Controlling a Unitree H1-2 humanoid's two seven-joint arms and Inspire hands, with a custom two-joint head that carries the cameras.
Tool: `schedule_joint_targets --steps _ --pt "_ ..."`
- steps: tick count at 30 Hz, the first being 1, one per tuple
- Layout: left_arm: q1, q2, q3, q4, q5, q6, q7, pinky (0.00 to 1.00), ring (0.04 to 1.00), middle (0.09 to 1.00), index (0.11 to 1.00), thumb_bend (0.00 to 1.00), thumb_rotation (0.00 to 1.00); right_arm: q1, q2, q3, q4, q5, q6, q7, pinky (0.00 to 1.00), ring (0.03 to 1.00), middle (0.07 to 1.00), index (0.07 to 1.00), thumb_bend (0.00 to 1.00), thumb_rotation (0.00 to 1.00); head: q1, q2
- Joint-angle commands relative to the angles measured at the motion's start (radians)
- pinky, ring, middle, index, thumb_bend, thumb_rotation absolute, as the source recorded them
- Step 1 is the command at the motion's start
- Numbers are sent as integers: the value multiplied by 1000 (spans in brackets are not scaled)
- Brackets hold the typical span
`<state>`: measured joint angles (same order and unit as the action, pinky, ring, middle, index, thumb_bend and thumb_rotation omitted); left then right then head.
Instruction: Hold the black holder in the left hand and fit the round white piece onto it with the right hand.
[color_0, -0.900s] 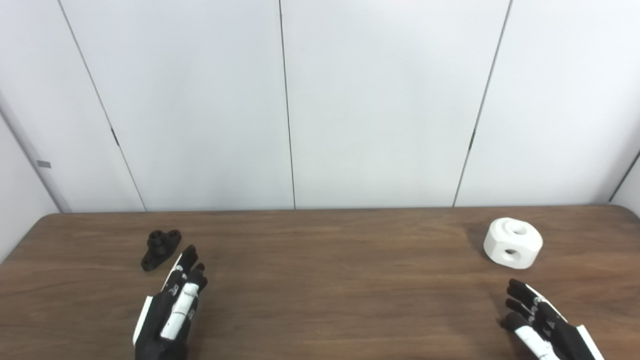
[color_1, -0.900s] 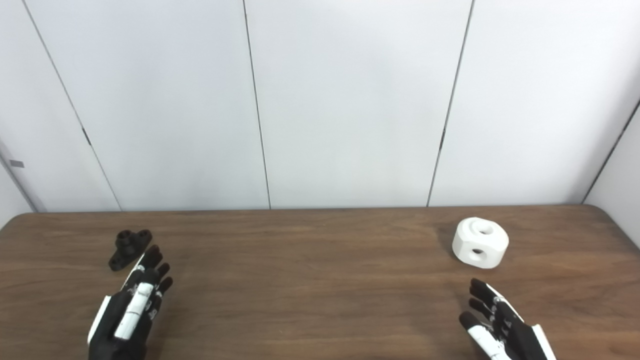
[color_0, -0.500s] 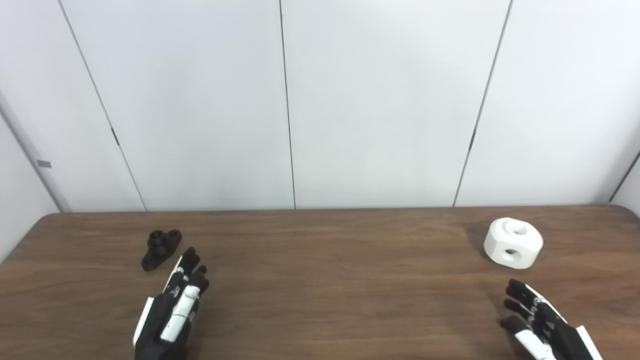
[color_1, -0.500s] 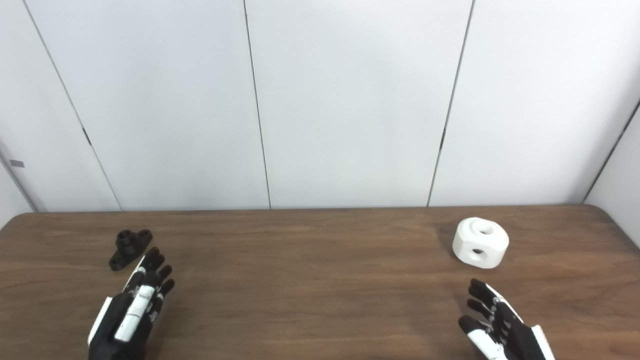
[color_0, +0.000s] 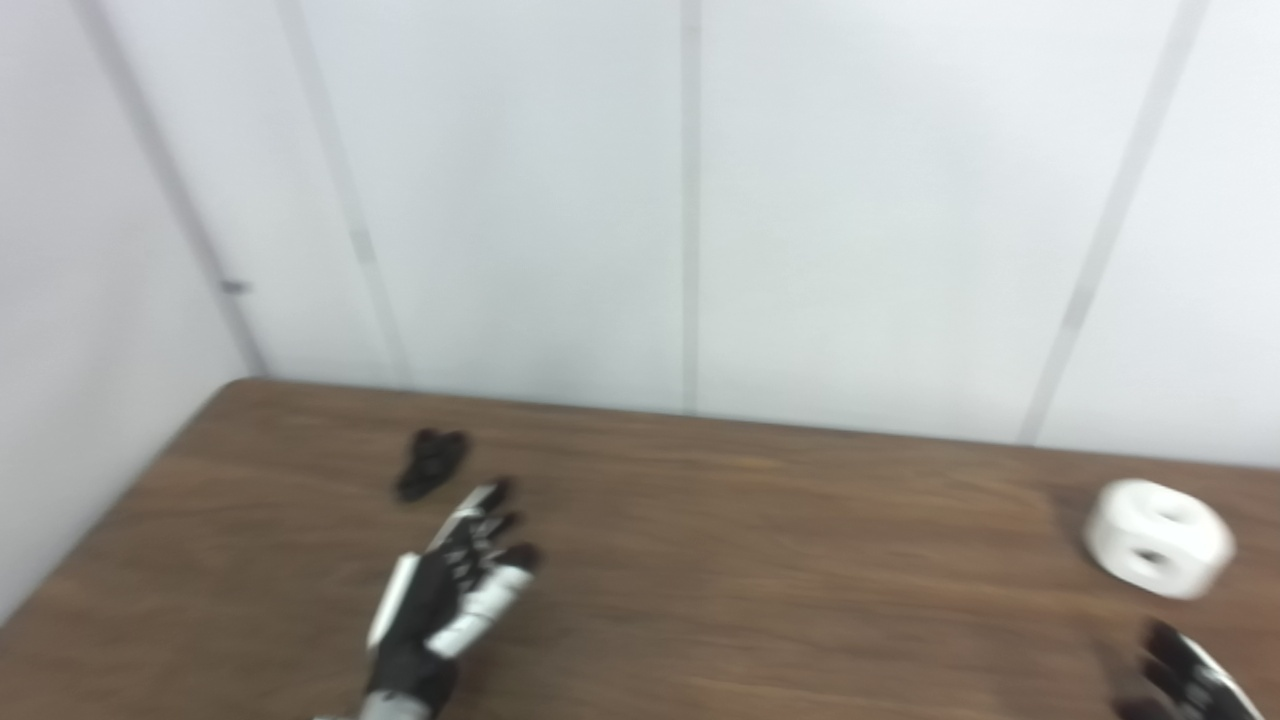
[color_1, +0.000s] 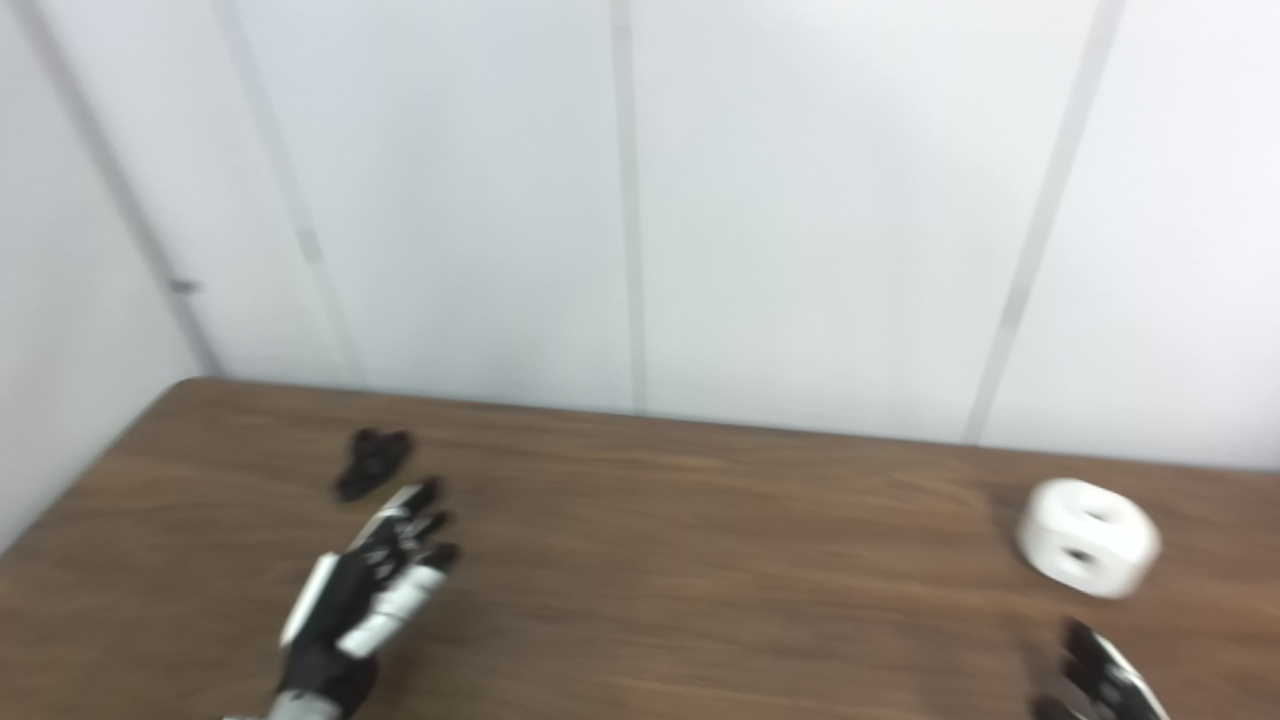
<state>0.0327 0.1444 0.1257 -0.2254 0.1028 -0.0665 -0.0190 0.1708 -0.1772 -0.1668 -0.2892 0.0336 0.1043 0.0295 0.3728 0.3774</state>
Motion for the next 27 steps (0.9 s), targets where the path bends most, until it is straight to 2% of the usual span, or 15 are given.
schedule_joint_targets --steps 1,3,5,8,10,11,13,15,17,19,23,27 --pt "-46 23 7 -68 112 -107 55 562 719 821 762 763 414 2 -11 -14 -15 -17 0 -17 804 880 900 900 672 710 37 -9" --pt "-63 28 22 -78 198 -154 107 534 690 789 738 746 372 -1 -15 -18 -9 -13 -1 -13 810 881 901 903 671 718 76 -20" --pt "-91 38 53 -107 313 -165 168 507 666 755 719 752 378 -1 -20 -22 -20 0 29 -6 812 893 912 911 674 732 103 -27" --pt "-118 50 75 -134 431 -141 207 489 660 744 717 740 402 -2 -29 -32 -31 33 61 7 837 923 935 924 659 715 146 -35" --pt "-136 64 89 -151 501 -100 210 490 668 753 737 741 409 -3 -41 -39 -14 51 48 18 825 932 946 929 641 689 169 -44" --pt "-144 68 95 -164 544 -58 199 488 670 757 748 748 422 -5 -48 -44 7 63 25 27 821 929 944 927 644 685 181 -48" --pt "-159 70 103 -199 625 50 153 584 748 799 785 774 466 -12 -64 -54 39 89 -2 45 837 924 940 922 649 671 206 -50" --pt "-174 64 108 -223 678 161 102 655 811 846 811 803 450 -19 -77 -62 55 110 0 57 871 934 946 924 654 666 224 -53" --pt "-190 60 105 -219 729 253 71 650 826 877 829 828 425 -25 -91 -68 68 126 6 68 891 944 954 927 664 662 243 -57" --pt "-205 67 103 -188 765 340 39 631 829 900 854 885 448 -30 -100 -73 78 142 8 76 906 962 967 934 669 656 256 -59" --pt "-217 84 93 -129 784 424 24 683 850 924 873 928 409 -31 -109 -82 83 160 13 82 923 978 981 944 665 644 277 -61" --pt "-227 105 76 -68 815 512 1 779 892 953 889 978 425 -30 -110 -89 95 148 5 73 921 973 972 941 686 645 297 -62"
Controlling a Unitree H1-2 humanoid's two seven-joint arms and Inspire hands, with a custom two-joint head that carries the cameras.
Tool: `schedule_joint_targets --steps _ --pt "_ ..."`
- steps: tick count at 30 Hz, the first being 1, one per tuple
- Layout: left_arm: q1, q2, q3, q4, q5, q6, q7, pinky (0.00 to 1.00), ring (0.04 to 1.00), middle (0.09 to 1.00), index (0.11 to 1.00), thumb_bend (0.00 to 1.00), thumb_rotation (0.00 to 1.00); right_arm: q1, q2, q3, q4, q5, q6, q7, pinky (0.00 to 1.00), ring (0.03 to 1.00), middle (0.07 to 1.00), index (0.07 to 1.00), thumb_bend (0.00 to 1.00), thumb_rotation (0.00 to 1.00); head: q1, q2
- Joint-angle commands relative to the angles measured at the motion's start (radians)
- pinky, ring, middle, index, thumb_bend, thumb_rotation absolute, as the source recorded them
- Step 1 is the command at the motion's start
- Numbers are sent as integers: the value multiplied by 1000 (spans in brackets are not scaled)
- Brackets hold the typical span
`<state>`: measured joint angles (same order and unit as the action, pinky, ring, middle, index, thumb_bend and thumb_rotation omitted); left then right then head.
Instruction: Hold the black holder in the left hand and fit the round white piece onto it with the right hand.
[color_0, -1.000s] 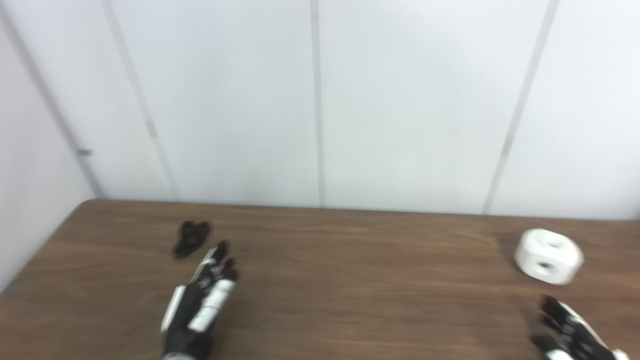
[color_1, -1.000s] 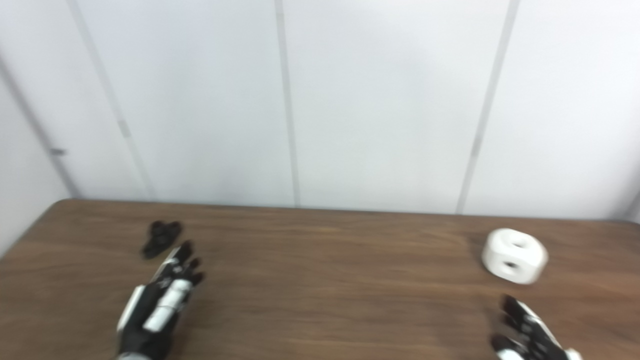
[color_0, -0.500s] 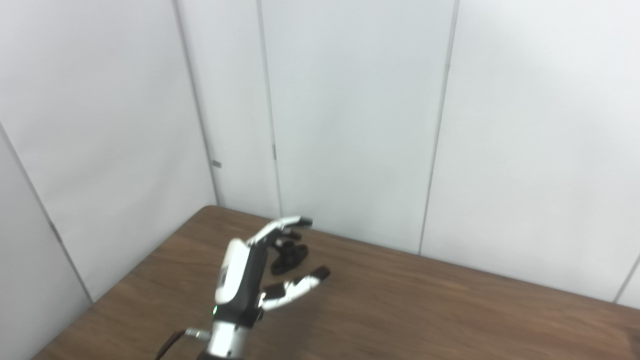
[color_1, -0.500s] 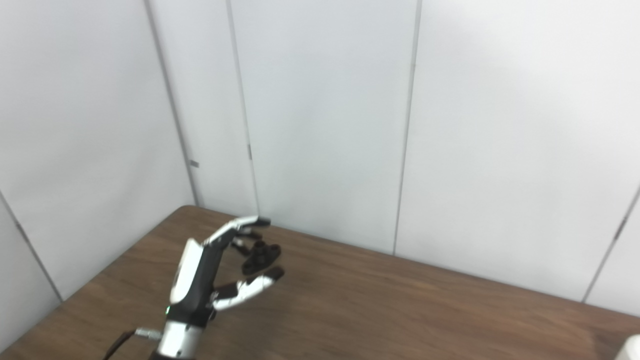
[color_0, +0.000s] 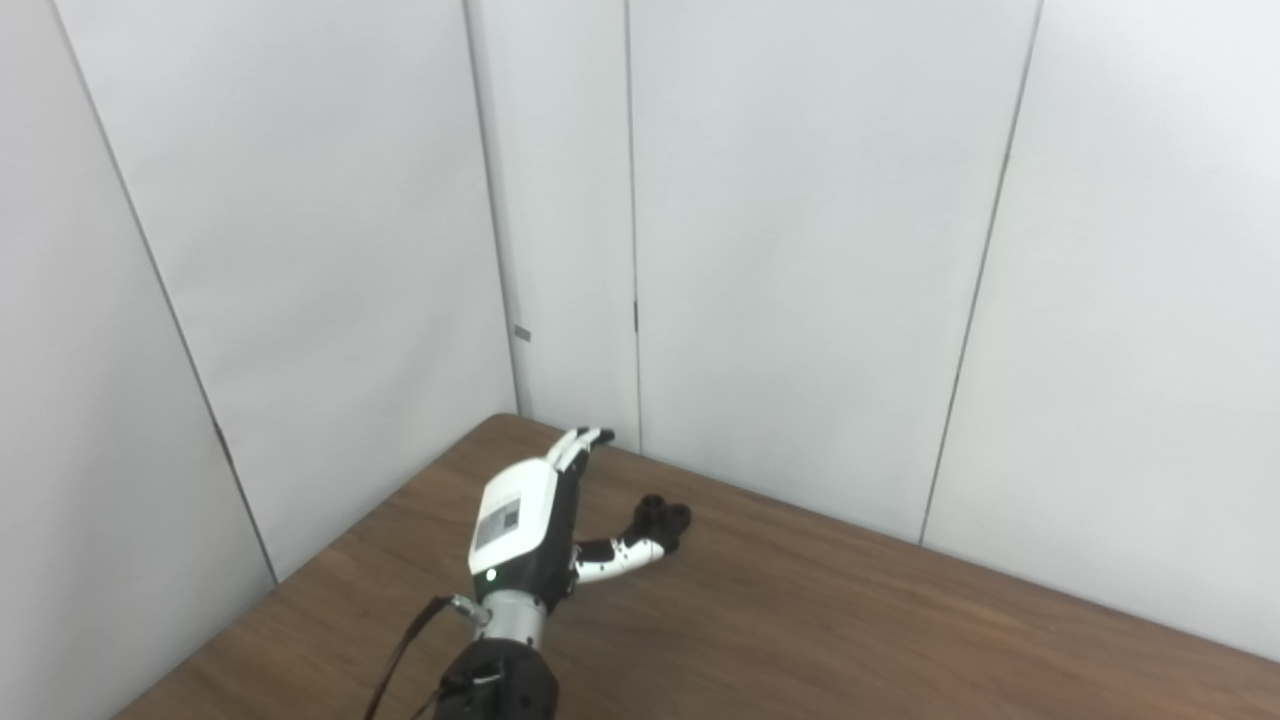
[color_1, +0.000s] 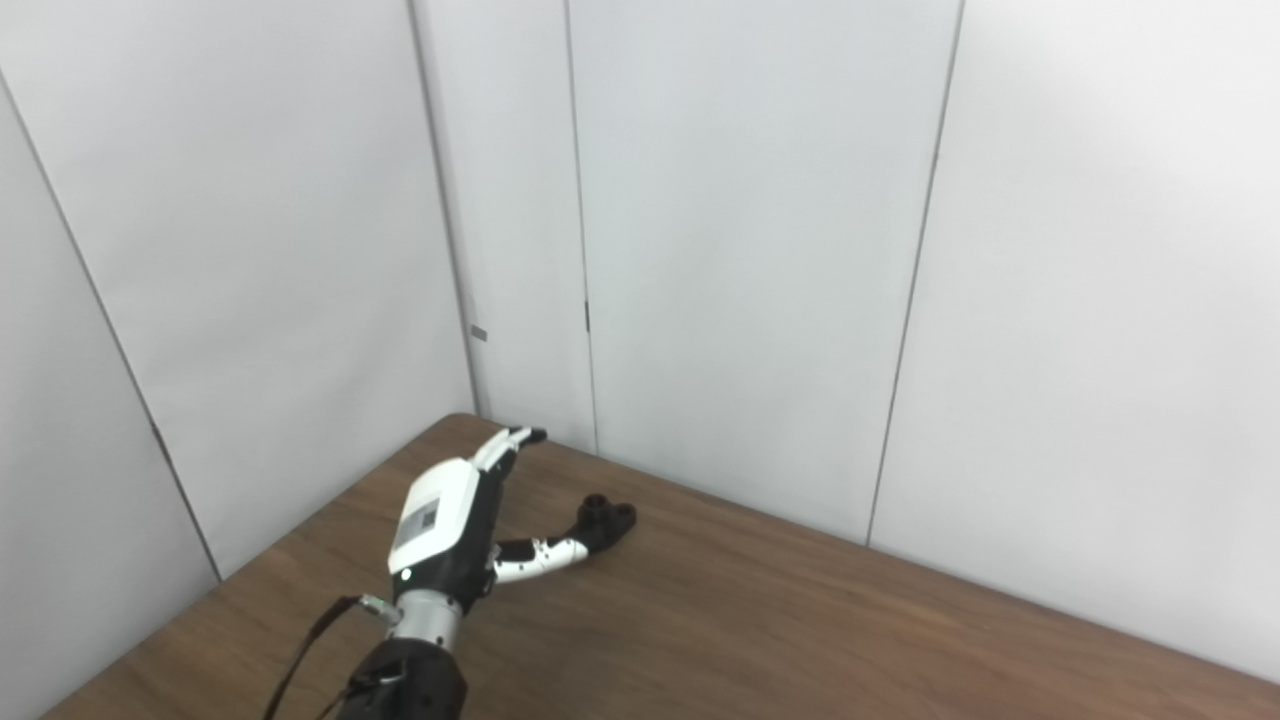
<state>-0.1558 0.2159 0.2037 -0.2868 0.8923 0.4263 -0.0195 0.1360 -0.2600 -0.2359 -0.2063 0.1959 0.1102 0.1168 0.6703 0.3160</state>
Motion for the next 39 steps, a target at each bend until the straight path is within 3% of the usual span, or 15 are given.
schedule_joint_targets --steps 1,8,15,19,24,35,39 --pt "-42 35 -2 7 32 32 -6 808 906 964 894 990 419 6 -29 -21 14 -23 -2 -18 901 965 965 934 689 647 9 1" --pt "-66 27 35 96 89 43 -35 983 971 1000 936 1000 402 6 -48 -32 14 -7 5 2 889 960 958 922 691 657 48 4" --pt "-95 16 47 201 120 43 -39 927 971 1000 908 1000 433 4 -53 -43 -11 27 55 -4 961 993 985 947 673 633 72 8" --pt "-109 8 50 260 132 43 -35 936 971 1000 912 1000 464 7 -50 -51 -18 38 66 -3 948 980 976 945 653 615 70 11" --pt "-116 4 53 330 83 43 8 997 988 1000 909 1000 480 15 -51 -55 -27 43 64 1 943 979 973 939 635 602 63 21" --pt "-155 -4 32 475 -11 43 126 1000 1000 1000 881 1000 426 35 -61 -63 -12 43 30 10 926 984 972 934 677 614 62 26" --pt "-184 -15 41 528 -28 43 161 1000 995 1000 877 1000 408 45 -53 -71 -37 60 54 3 940 980 970 928 666 593 60 27"
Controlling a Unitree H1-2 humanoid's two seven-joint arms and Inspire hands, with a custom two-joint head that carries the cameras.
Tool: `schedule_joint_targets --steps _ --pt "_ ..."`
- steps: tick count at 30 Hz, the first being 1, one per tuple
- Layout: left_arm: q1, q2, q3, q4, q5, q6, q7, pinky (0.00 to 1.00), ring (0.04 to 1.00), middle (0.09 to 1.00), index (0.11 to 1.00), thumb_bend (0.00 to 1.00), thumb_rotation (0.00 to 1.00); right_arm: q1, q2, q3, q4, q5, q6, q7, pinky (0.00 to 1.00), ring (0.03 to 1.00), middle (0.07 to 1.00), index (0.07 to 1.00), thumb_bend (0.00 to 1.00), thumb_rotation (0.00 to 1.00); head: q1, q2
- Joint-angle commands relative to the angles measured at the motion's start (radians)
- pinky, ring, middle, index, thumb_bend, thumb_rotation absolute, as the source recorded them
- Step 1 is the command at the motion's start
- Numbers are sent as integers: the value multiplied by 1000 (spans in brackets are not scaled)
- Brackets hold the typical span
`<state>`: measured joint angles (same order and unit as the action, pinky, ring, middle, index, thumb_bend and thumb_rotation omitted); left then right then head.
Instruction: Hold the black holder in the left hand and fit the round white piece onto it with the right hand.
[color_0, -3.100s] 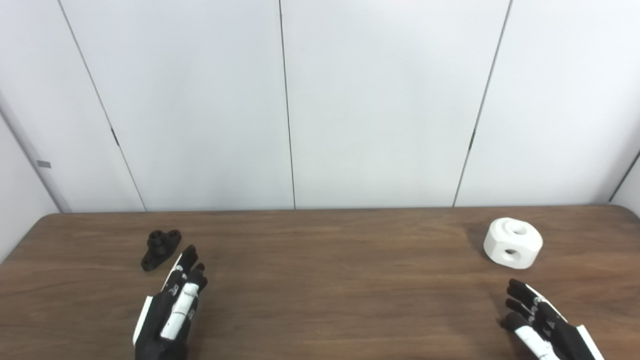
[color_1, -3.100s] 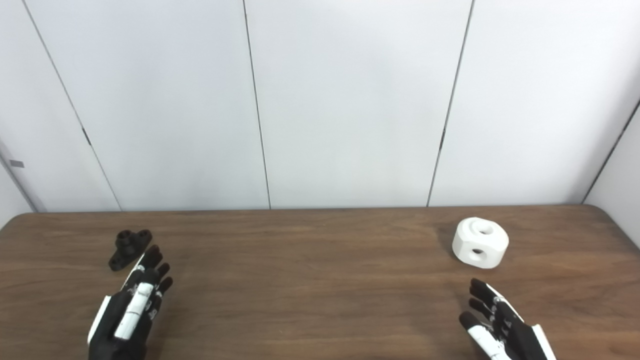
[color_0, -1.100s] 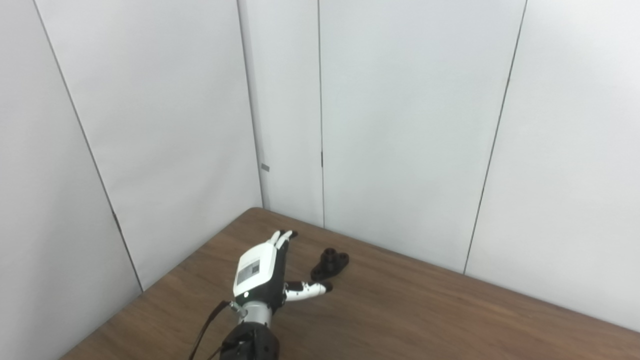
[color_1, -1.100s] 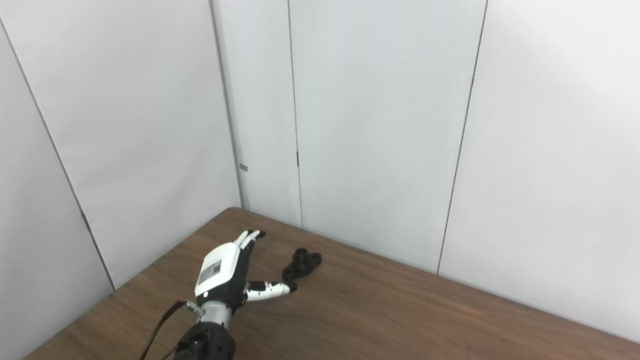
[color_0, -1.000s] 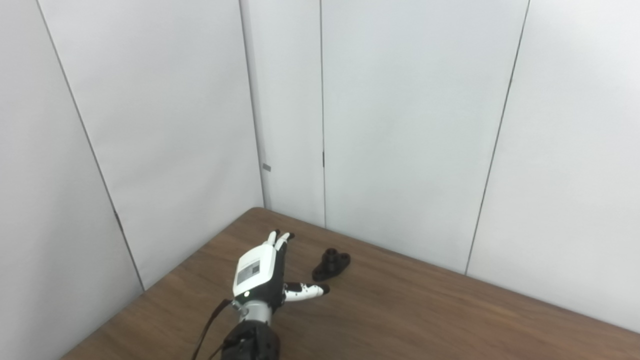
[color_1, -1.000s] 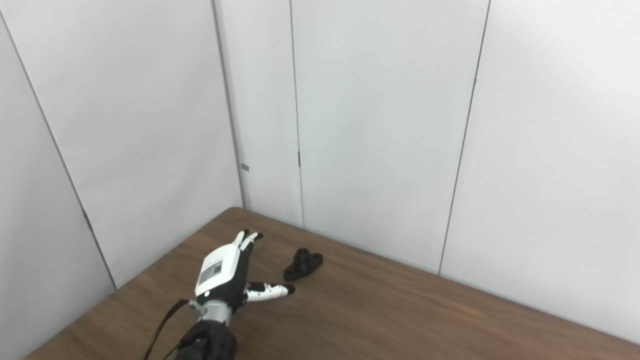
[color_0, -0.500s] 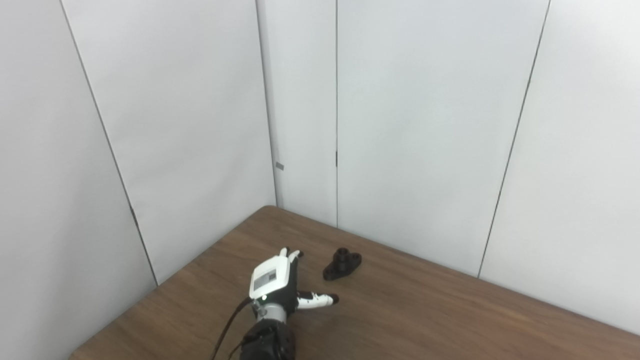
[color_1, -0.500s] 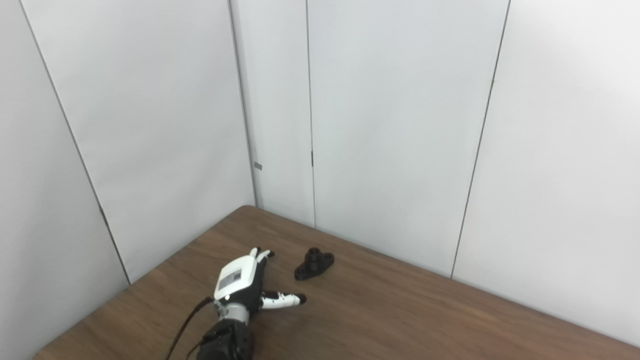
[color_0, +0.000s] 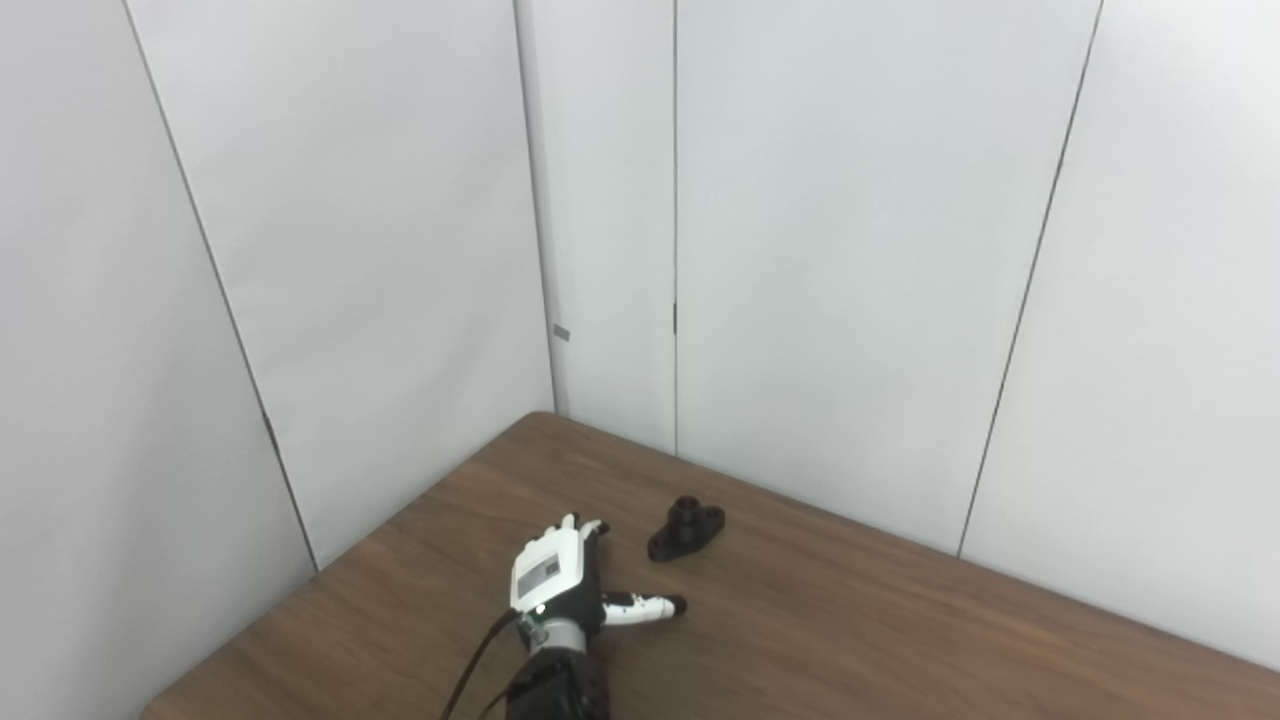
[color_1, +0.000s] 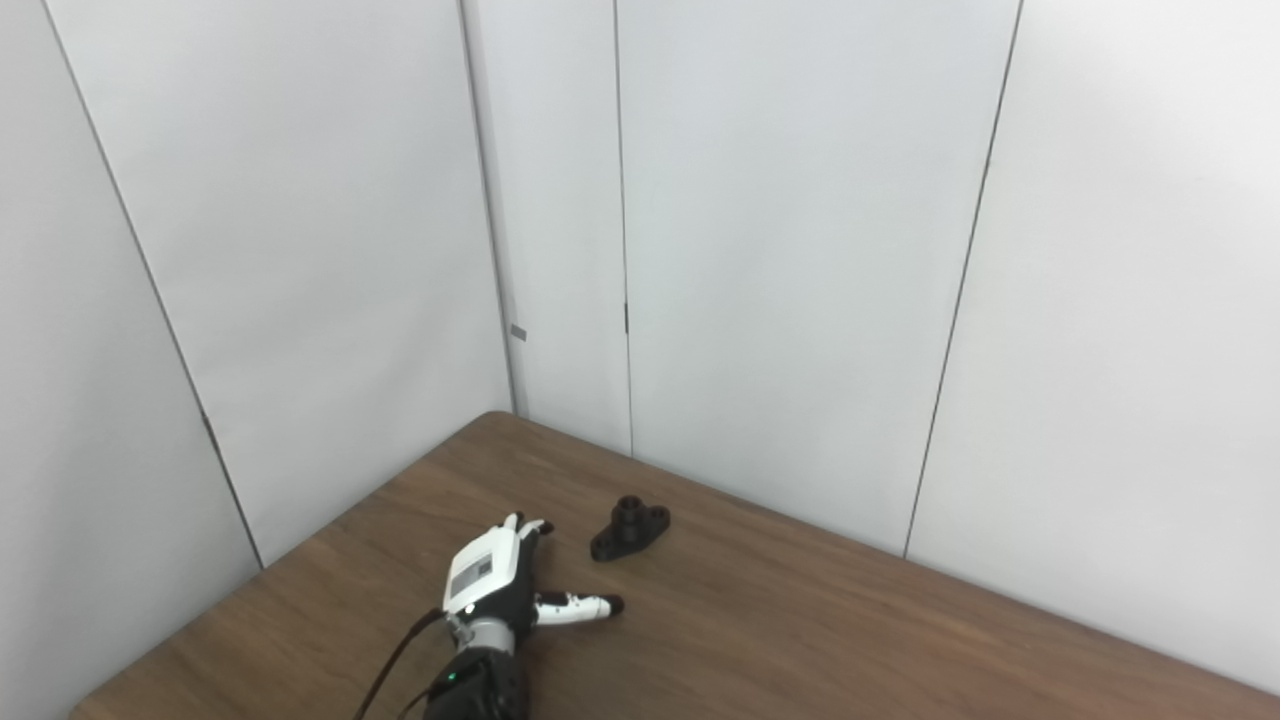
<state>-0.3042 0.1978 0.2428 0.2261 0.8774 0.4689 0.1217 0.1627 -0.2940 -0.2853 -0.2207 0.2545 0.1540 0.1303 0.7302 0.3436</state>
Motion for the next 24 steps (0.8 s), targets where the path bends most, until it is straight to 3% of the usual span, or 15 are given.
schedule_joint_targets --steps 1,8,16,24 --pt "-39 2 1 25 -19 1 30 1000 990 1000 873 1000 399 20 -18 -22 -28 3 15 -12 941 981 972 931 662 588 1 -1" --pt "-71 15 -35 123 -126 -16 145 1000 982 1000 864 1000 386 38 -14 -31 -51 14 25 -15 930 971 957 926 653 578 -1 -3" --pt "-113 26 -88 193 -190 -10 207 1000 971 1000 849 1000 356 63 -19 -32 -86 9 40 -11 931 983 983 945 575 577 -15 -4" --pt "-148 27 -124 265 -259 -41 270 1000 976 998 832 1000 328 76 -13 -40 -89 14 33 -12 921 973 974 938 654 582 -26 -1"
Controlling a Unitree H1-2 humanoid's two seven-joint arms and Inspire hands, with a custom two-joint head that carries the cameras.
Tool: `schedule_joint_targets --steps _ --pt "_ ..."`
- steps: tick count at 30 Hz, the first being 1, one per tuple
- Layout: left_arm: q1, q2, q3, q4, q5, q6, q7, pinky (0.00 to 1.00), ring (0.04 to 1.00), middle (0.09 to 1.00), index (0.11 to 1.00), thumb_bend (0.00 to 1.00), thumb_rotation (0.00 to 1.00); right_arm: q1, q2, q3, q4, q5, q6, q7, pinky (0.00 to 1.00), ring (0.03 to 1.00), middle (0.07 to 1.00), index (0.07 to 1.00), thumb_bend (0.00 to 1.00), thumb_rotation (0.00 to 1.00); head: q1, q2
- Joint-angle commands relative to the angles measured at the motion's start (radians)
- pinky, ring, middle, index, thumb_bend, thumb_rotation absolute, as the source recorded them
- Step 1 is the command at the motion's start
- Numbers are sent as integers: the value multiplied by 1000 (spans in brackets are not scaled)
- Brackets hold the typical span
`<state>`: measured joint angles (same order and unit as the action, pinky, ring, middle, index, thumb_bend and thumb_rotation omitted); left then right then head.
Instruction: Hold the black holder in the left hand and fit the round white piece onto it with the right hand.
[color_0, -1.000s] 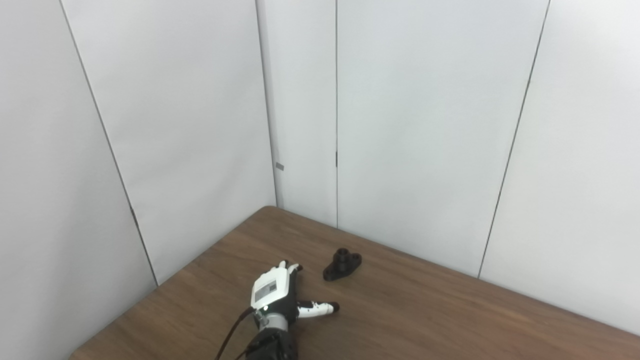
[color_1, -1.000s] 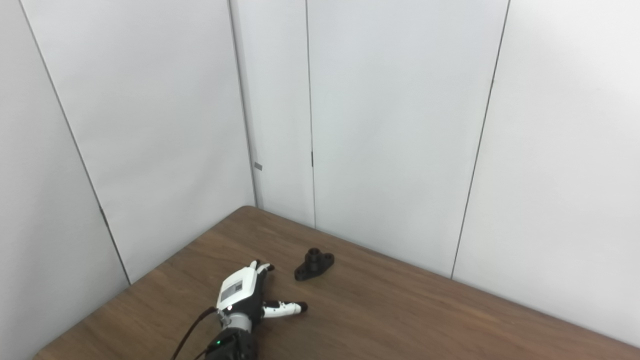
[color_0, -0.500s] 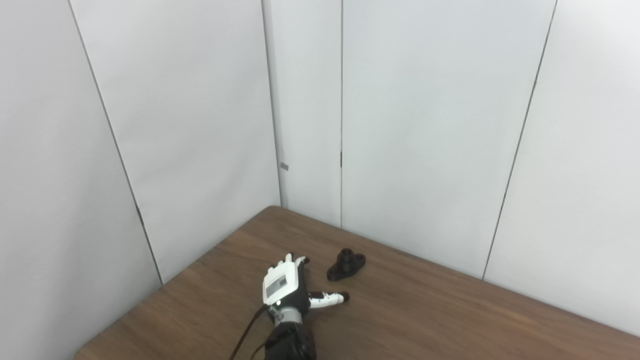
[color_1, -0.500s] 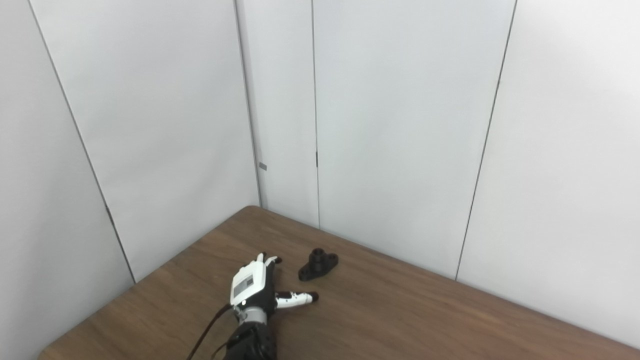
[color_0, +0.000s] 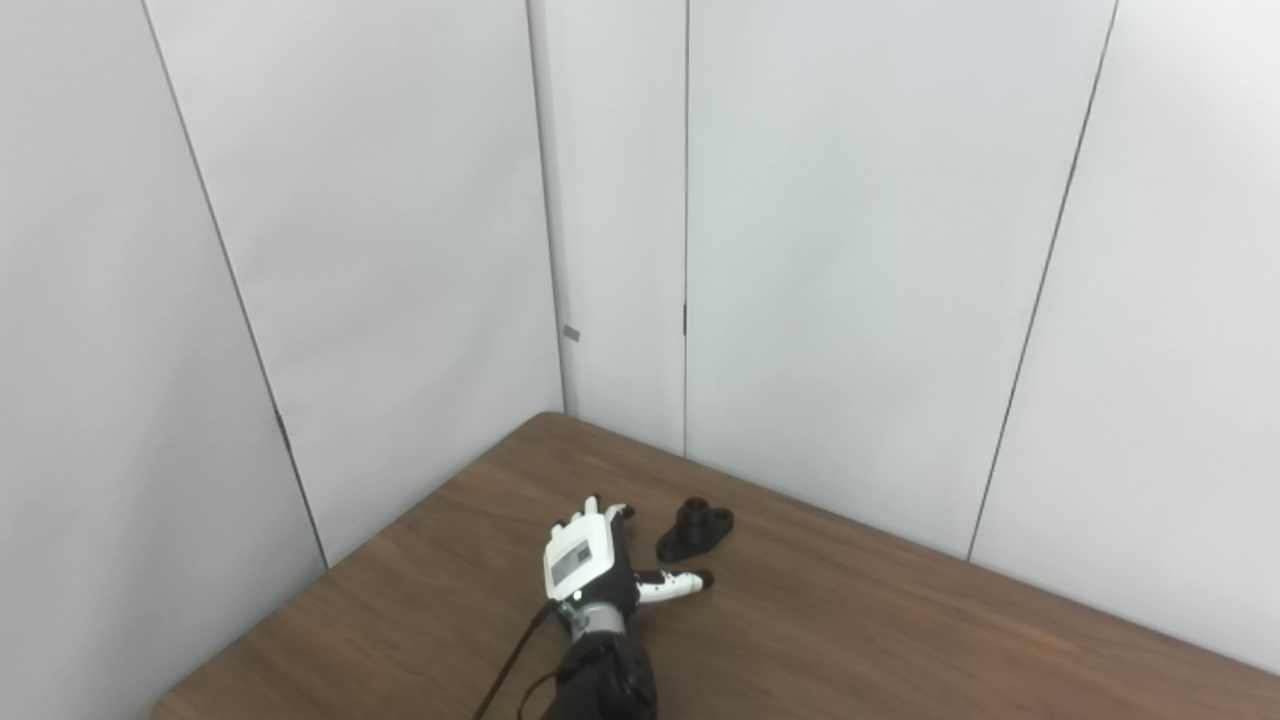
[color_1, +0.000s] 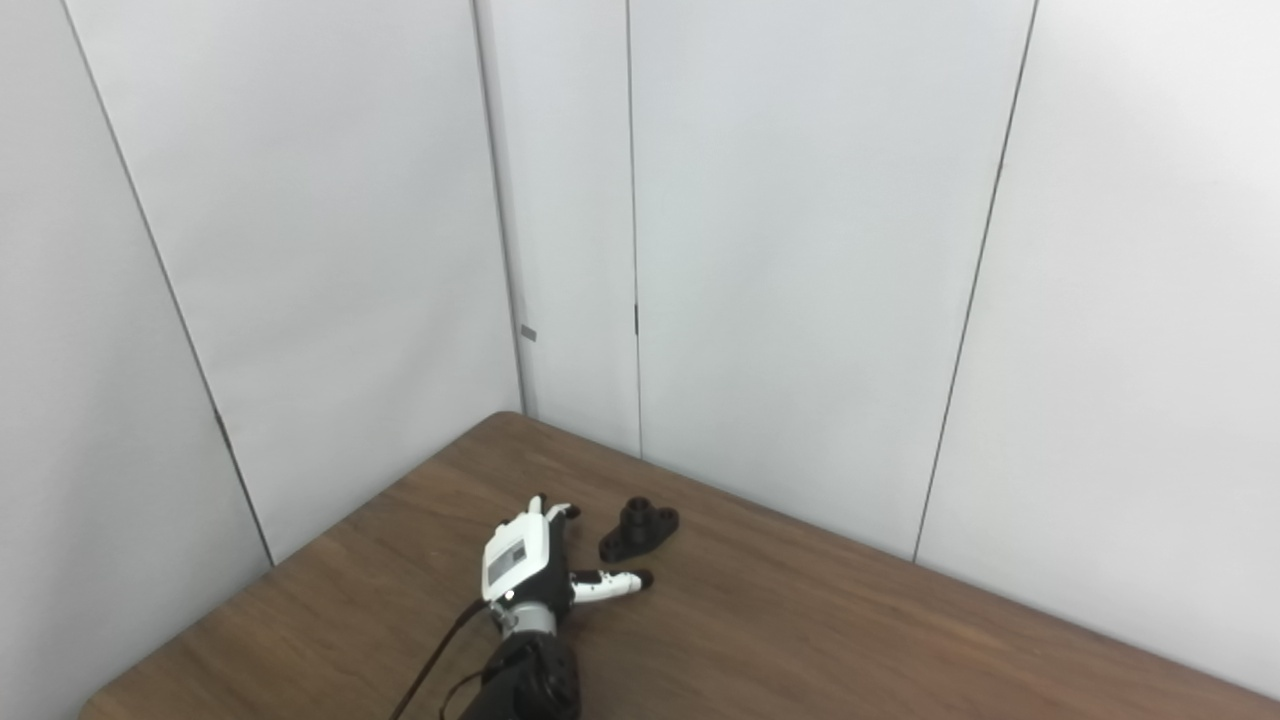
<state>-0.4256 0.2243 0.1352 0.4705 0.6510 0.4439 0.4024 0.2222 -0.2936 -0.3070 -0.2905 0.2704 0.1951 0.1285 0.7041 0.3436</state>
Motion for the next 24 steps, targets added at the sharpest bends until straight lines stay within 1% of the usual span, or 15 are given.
schedule_joint_targets --steps 1,5,7,10,12,15,17,20,21,22,24 --pt "-29 1 -21 28 -37 -20 -4 1000 976 997 829 1000 327 18 -15 -18 -20 -3 -8 -9 921 973 975 938 653 581 -2 1" --pt "-44 3 -46 57 -52 -33 18 1000 965 990 823 1000 337 24 -18 -16 -20 -14 -15 -9 912 969 978 942 640 592 -7 2" --pt "-50 2 -53 70 -65 -46 28 998 958 989 820 1000 325 26 -16 -15 -23 -20 -13 -14 903 962 967 932 669 601 -10 3" --pt "-58 -1 -66 97 -73 -64 58 946 932 976 807 1000 302 28 -12 -17 -22 -17 -16 -13 914 965 967 930 700 606 -11 2" --pt "-61 -2 -71 113 -79 -74 75 938 921 968 798 1000 282 30 -12 -19 -17 -10 -25 -8 927 970 970 929 683 599 -14 4" --pt "-65 -2 -80 124 -89 -75 79 940 926 969 796 1000 282 34 -14 -19 -18 -2 -30 -2 945 982 980 934 637 585 -17 6" --pt "-67 -1 -87 129 -93 -78 85 933 921 964 789 1000 283 36 -15 -18 -19 -5 -33 -4 942 980 980 936 627 581 -18 8" --pt "-69 0 -94 140 -102 -90 90 952 922 963 777 1000 269 38 -17 -17 -22 -12 -27 -10 935 973 976 932 679 601 -19 9" --pt "-71 2 -98 144 -100 -88 89 944 918 959 771 1000 271 39 -18 -17 -21 -14 -29 -10 923 971 973 931 686 604 -19 9" --pt "-73 4 -103 150 -99 -85 87 943 918 958 771 1000 271 39 -18 -16 -19 -14 -34 -8 922 971 972 931 686 604 -19 11" --pt "-74 6 -109 157 -100 -83 84 955 923 956 753 990 260 40 -20 -16 -13 -19 -45 -6 909 968 970 932 649 595 -20 10"
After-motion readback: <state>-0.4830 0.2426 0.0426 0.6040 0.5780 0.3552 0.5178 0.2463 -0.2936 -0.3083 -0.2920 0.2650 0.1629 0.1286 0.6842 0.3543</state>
